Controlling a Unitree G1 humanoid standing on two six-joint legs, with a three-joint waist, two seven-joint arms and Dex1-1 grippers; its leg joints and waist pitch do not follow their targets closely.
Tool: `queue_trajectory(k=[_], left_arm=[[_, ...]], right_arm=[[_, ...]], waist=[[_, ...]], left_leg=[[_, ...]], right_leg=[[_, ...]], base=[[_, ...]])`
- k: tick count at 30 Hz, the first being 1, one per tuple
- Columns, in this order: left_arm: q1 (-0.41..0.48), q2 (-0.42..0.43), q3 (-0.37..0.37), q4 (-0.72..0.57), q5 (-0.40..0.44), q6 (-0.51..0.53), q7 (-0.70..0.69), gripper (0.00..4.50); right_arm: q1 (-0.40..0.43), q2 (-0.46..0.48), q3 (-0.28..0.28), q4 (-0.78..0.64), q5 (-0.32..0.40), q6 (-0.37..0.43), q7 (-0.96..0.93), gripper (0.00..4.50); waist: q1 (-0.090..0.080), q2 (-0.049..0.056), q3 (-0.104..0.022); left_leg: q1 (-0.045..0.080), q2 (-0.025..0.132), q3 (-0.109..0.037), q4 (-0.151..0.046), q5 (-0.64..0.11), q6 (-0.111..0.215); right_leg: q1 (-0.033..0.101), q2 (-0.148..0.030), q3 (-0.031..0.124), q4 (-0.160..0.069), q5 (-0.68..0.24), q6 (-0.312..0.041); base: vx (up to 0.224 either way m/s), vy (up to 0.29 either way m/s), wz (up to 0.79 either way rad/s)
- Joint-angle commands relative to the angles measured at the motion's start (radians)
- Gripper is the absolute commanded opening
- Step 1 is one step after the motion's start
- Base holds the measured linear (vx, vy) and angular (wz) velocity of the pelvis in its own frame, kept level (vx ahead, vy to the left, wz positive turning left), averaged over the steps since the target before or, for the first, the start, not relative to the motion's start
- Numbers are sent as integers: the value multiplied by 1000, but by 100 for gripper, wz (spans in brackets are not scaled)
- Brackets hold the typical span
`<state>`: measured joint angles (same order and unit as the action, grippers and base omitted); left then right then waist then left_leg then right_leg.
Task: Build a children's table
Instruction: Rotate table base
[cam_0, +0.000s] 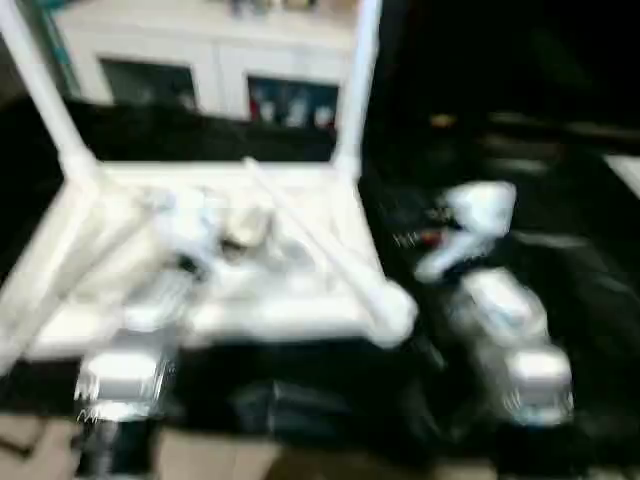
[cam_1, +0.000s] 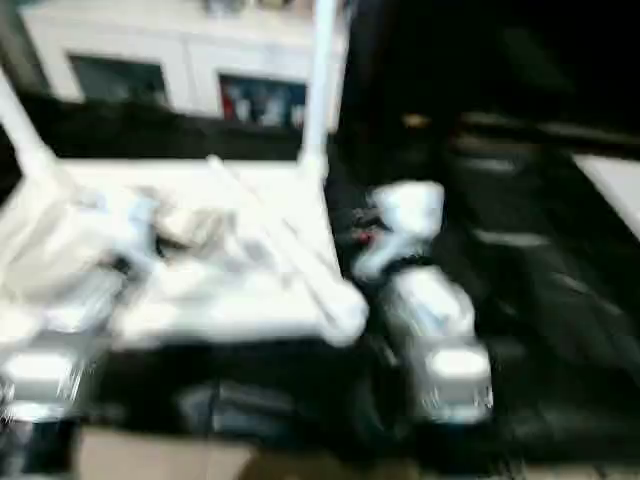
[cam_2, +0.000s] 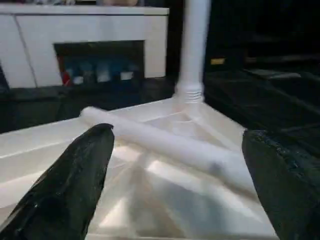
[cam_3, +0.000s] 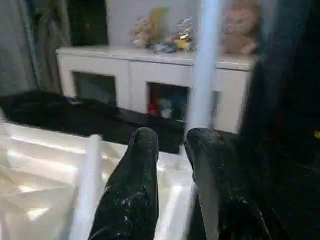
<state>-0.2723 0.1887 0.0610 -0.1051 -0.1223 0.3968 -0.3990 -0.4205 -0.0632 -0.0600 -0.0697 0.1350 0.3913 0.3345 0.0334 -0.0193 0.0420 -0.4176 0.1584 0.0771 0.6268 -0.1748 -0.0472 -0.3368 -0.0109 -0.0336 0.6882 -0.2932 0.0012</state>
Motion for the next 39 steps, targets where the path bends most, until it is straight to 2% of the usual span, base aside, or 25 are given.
queue_trajectory(k=[1, 2, 3, 4, 5, 6, 7, 8, 9, 10, 11, 12, 14, 15, 17, 21, 23, 24, 25, 26, 28, 31, 34, 35, 39], left_arm=[[18, -1, -28, 5, 9, 14, -3, 450], [21, -7, -30, 4, 11, 15, 5, 450], [23, -16, -32, 3, 14, 16, 16, 450], [25, -14, -38, 3, 17, 17, 15, 450], [30, -4, -52, 4, 24, 18, 2, 450], [31, 0, -58, 5, 26, 18, -4, 450], [34, 13, -69, 1, 19, 29, -27, 450], [35, 28, -80, 0, 14, 42, -49, 450], [34, 43, -89, 2, 9, 50, -73, 450], [32, 50, -94, 4, 5, 53, -85, 450], [29, 60, -99, 7, 1, 58, -101, 450], [22, 78, -111, 13, -6, 66, -133, 450], [0, 111, -139, 30, -20, 73, -209, 450], [-28, 149, -170, 44, -33, 84, -294, 450], [-60, 183, -198, 51, -48, 96, -376, 450], [-97, 206, -223, 60, -58, 118, -419, 450], [-109, 215, -244, 59, -60, 131, -439, 450], [-110, 216, -247, 59, -61, 132, -443, 450], [-106, 215, -255, 52, -64, 134, -446, 450], [-104, 214, -257, 49, -64, 134, -447, 450], [-93, 212, -265, 35, -72, 141, -451, 450], [-82, 219, -275, 20, -76, 153, -465, 450], [-82, 224, -277, 16, -76, 161, -475, 450], [-83, 226, -278, 17, -77, 164, -477, 450], [-94, 229, -283, 29, -76, 162, -475, 450]], right_arm=[[-24, -42, 50, 1, 41, 157, 107, 110], [-40, -50, 48, 18, 51, 177, 118, 110], [-57, -57, 39, 42, 53, 177, 117, 110], [-75, -62, 31, 65, 62, 198, 115, 139], [-108, -68, 12, 109, 87, 257, 112, 143], [-120, -70, 6, 125, 98, 282, 112, 147], [-168, -79, -6, 200, 98, 271, 106, 147], [-214, -87, -16, 270, 96, 266, 104, 158], [-257, -97, -19, 338, 83, 251, 106, 173], [-282, -98, -27, 375, 83, 241, 104, 184], [-314, -99, -38, 422, 83, 227, 101, 189], [-370, -101, -57, 502, 93, 216, 115, 193], [-464, -119, -56, 650, 90, 210, 156, 223], [-529, -138, -21, 763, 79, 234, 226, 230], [-585, -144, 10, 860, 72, 249, 279, 233], [-640, -148, 82, 960, 27, 265, 370, 272], [-680, -147, 177, 1060, -69, 238, 418, 273], [-688, -146, 190, 1080, -84, 234, 426, 285], [-691, -148, 247, 1119, -142, 202, 452, 285], [-691, -149, 265, 1130, -160, 191, 460, 285], [-690, -149, 340, 1185, -222, 171, 494, 285], [-686, -151, 397, 1218, -252, 191, 563, 285], [-695, -152, 407, 1238, -253, 204, 588, 285], [-700, -152, 407, 1245, -252, 208, 601, 267], [-721, -147, 391, 1289, -254, 205, 647, 232]], waist=[[-36, 47, -95], [-32, 25, -89], [-25, -12, -81], [-8, -11, -74], [0, -32, -69], [15, -27, -64], [12, -28, -62], [6, -17, -57], [-1, -19, -55], [-4, -18, -50], [-5, -20, -45], [-5, -29, -40], [-3, -31, -43], [3, -31, -41], [4, -31, -41], [10, -33, -49], [10, -37, -57], [9, -37, -59], [10, -43, -60], [12, -38, -62], [14, -41, -62], [16, -42, -56], [22, -41, -49], [26, -47, -50], [28, -47, -50]], left_leg=[[144, 145, -120, -10, 997, 336], [155, 151, -135, -8, 1035, 355], [102, 74, -83, -22, 855, 292], [69, 34, -41, -20, 710, 251], [44, 11, -11, -35, 542, 208], [36, 28, 19, -68, 172, 102], [36, 35, 23, -77, 111, 74], [43, 43, 33, -90, -9, 21], [44, 46, 38, -94, -64, -3], [49, 51, 47, -101, -157, -44], [51, 52, 52, -103, -202, -56], [58, 55, 62, -104, -311, -86], [60, 55, 66, -101, -323, -93], [64, 60, 73, -101, -325, -96], [61, 60, 77, -102, -331, -104], [52, 64, 80, -104, -231, -99], [45, 62, 85, -99, -160, -87], [42, 61, 87, -96, -122, -76], [41, 62, 90, -94, -110, -67], [41, 63, 92, -91, -81, -54], [42, 66, 96, -87, -52, -26], [44, 70, 97, -92, -112, -36], [55, 75, 100, -98, -217, -76], [57, 76, 101, -99, -235, -88], [56, 77, 98, -103, -268, -106]], right_leg=[[-53, -91, 23, 21, 484, 1], [-77, -138, 63, -28, 284, 30], [-39, -129, 63, -77, 326, 20], [-19, -129, 53, -90, 349, -28], [2, -125, 48, -100, 354, -51], [22, -123, 45, -101, 279, -146], [26, -120, 40, -100, 254, -173], [18, -109, 33, -103, 174, -207], [15, -107, 32, -106, 128, -215], [7, -104, 32, -110, 40, -216], [2, -105, 35, -117, -6, -209], [-11, -111, 42, -130, -158, -185], [-20, -113, 42, -131, -226, -171], [-30, -113, 44, -136, -219, -163], [-32, -112, 42, -133, -229, -164], [-21, -111, 41, -119, -90, -172], [-16, -108, 39, -108, 19, -195], [-14, -106, 37, -102, 66, -207], [-13, -107, 38, -102, 87, -211], [-13, -108, 39, -98, 129, -217], [-16, -105, 37, -94, 193, -226], [-17, -107, 39, -101, 116, -225], [-28, -109, 42, -113, -25, -208], [-28, -110, 43, -115, -45, -201], [-33, -110, 42, -114, -90, -184]], base=[[23, 14, -22], [23, 14, -22], [-8, 89, -10], [-38, 88, -4], [-38, 88, -4], [0, 0, 0], [-75, 4, -2], [-75, 4, -2], [-89, 6, -7], [-95, 9, -4], [-95, 9, -4], [-87, 1, -3], [-39, -4, -1], [-66, -16, 1], [-42, -12, 1], [0, 0, 0], [0, 0, 0], [0, 0, 0], [0, 0, 0], [0, 0, 0], [0, 0, 0], [0, 0, 0], [0, 0, 0], [0, 0, 0], [0, 0, 0]])
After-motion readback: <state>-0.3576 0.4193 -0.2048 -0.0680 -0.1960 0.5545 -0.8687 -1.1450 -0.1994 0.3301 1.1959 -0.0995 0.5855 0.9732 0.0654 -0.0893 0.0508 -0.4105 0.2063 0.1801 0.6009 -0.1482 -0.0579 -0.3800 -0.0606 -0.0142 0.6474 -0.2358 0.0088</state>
